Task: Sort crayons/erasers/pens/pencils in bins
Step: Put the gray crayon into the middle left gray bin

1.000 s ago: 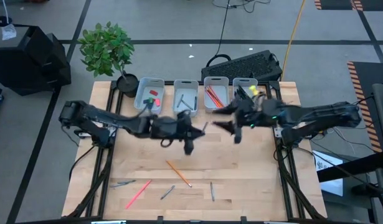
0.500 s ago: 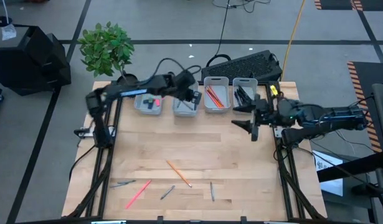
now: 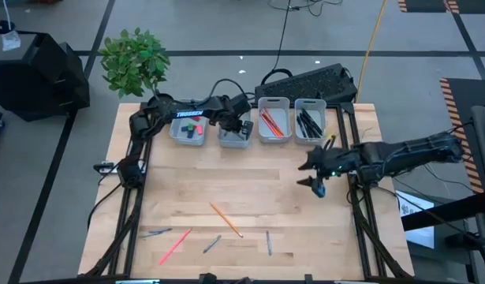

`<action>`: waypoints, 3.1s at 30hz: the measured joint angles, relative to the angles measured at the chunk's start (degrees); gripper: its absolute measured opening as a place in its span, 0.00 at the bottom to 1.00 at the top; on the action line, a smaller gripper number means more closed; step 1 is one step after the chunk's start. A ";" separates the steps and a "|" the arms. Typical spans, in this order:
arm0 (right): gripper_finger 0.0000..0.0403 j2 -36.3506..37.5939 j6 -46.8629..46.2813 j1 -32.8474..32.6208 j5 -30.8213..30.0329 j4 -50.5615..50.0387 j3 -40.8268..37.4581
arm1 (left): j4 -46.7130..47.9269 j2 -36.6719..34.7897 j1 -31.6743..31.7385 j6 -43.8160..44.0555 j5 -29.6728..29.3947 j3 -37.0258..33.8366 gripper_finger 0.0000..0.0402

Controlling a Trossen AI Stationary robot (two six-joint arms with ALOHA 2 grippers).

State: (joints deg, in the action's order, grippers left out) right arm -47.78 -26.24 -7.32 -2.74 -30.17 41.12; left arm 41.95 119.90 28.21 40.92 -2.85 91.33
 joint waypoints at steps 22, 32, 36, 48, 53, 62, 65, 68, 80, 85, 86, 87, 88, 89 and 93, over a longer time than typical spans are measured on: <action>0.66 -25.55 -4.38 -30.89 15.31 -30.22 6.28 | 7.55 -21.48 -3.38 -5.89 9.68 -0.04 0.41; 0.84 -32.40 -18.05 -33.57 27.02 -31.49 3.53 | 8.98 -35.03 -18.83 -6.51 -2.75 -0.04 0.39; 0.84 -35.60 -19.64 -33.14 31.05 -31.54 1.63 | 8.79 -36.52 -24.49 -6.40 -5.80 -0.04 0.39; 0.84 -38.31 -17.67 -32.64 35.37 -24.20 -4.33 | 8.82 -35.93 -30.71 -7.45 -6.73 -0.07 0.39; 0.84 -38.33 -17.51 -32.36 36.99 -21.64 -5.60 | 8.53 -35.91 -30.76 -7.21 -6.75 -0.07 0.39; 0.84 -37.45 -18.72 -29.68 33.56 -20.11 -0.21 | 7.48 -35.91 -29.94 -7.58 -6.73 -0.07 0.39; 0.84 -36.40 -18.95 -28.69 30.56 -21.40 3.27 | 7.42 -35.91 -29.10 -7.62 -6.73 -0.07 0.39; 0.84 -34.64 -21.74 -28.62 27.97 -21.63 5.89 | 7.40 -35.91 -28.55 -7.33 -6.73 -0.07 0.39; 0.81 -30.24 -65.00 -31.09 29.80 -11.16 -1.88 | 7.48 -35.91 -29.10 -6.74 -6.69 -0.07 0.39; 0.71 -29.97 -76.86 -30.74 27.28 4.52 -9.34 | 7.50 -35.91 -29.45 -7.59 -6.69 -0.07 0.39; 0.68 -29.83 -79.28 -30.61 27.45 5.27 -10.49 | 7.51 -35.91 -29.45 -7.63 -6.69 -0.07 0.39; 0.65 -29.84 -80.99 -30.54 27.48 5.20 -11.23 | 7.53 -35.91 -29.47 -7.64 -6.69 -0.07 0.39; 0.62 -30.00 -82.30 -30.53 27.45 4.62 -11.78 | 7.53 -35.91 -29.47 -7.64 -6.69 -0.07 0.39; 0.58 -30.06 -83.43 -30.53 27.40 4.13 -12.14 | 7.55 -35.91 -29.49 -7.64 -6.69 -0.07 0.39; 0.43 -30.06 -88.32 -30.55 26.73 3.38 -12.31 | 7.59 -35.91 -29.49 -7.67 -6.69 -0.07 0.39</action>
State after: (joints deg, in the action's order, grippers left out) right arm -77.84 -114.56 -37.87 23.99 -26.78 28.82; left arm 49.54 83.99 -1.28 33.26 -9.54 91.26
